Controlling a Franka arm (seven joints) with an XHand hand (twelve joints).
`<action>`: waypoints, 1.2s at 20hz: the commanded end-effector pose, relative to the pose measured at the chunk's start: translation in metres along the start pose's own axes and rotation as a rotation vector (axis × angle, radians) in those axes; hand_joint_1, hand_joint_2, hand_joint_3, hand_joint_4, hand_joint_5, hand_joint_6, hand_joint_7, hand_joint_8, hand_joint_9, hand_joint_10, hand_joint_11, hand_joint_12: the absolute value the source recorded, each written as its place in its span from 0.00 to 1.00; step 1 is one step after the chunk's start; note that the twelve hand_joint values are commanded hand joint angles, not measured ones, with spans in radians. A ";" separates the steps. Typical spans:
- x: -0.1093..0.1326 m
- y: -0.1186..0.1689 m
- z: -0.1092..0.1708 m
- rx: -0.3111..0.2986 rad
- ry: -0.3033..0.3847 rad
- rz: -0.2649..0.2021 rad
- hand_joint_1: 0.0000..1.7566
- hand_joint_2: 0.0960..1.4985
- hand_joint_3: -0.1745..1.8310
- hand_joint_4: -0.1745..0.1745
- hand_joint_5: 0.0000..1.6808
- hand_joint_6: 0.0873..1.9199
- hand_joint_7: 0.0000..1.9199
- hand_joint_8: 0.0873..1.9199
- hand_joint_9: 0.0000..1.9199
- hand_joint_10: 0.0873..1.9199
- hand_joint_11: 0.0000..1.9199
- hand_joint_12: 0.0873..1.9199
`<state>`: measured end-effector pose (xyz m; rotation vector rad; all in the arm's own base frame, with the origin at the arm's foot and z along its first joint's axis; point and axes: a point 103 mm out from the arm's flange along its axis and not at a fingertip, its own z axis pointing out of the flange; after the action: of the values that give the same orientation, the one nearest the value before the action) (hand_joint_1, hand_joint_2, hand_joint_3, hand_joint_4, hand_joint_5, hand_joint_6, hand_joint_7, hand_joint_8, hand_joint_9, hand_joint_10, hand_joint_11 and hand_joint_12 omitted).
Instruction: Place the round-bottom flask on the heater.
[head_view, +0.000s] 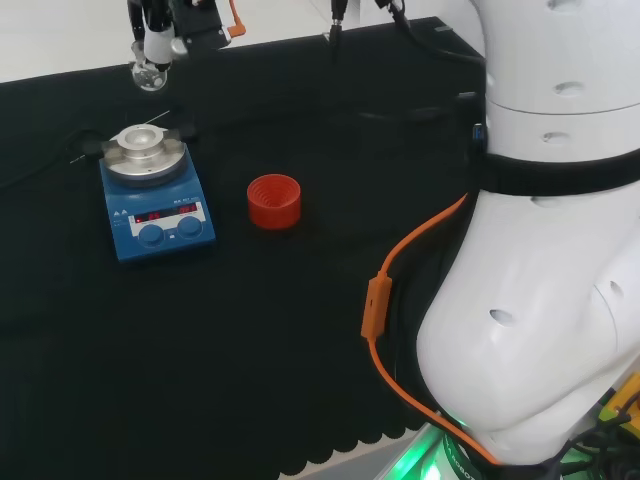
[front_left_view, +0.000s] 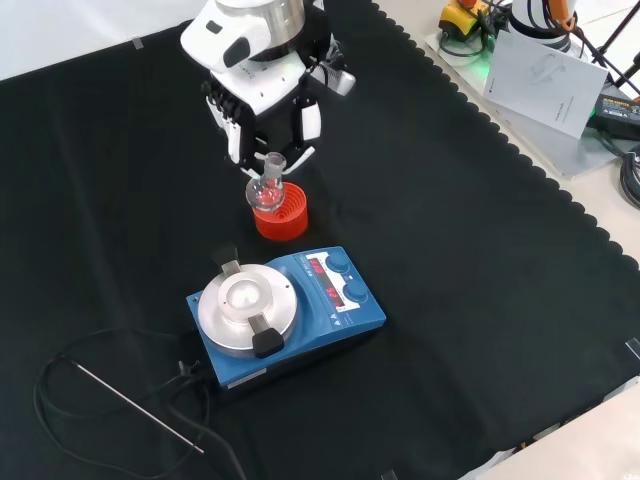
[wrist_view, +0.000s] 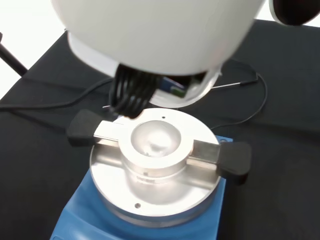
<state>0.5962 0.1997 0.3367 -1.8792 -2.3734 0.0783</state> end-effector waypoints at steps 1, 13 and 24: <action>0.010 0.006 0.016 0.030 0.001 -0.017 0.77 0.18 0.65 0.00 0.77 0.37 0.80 0.28 0.91 0.13 0.84 0.40; 0.012 0.020 0.018 0.038 -0.004 -0.024 0.77 0.18 0.66 0.00 0.77 0.37 0.80 0.27 0.91 0.12 0.84 0.39; 0.030 0.034 0.018 0.026 0.008 -0.049 0.77 0.17 0.66 0.00 0.77 0.37 0.80 0.27 0.91 0.12 0.85 0.39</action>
<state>0.6222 0.2323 0.3187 -1.8175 -2.4006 0.1074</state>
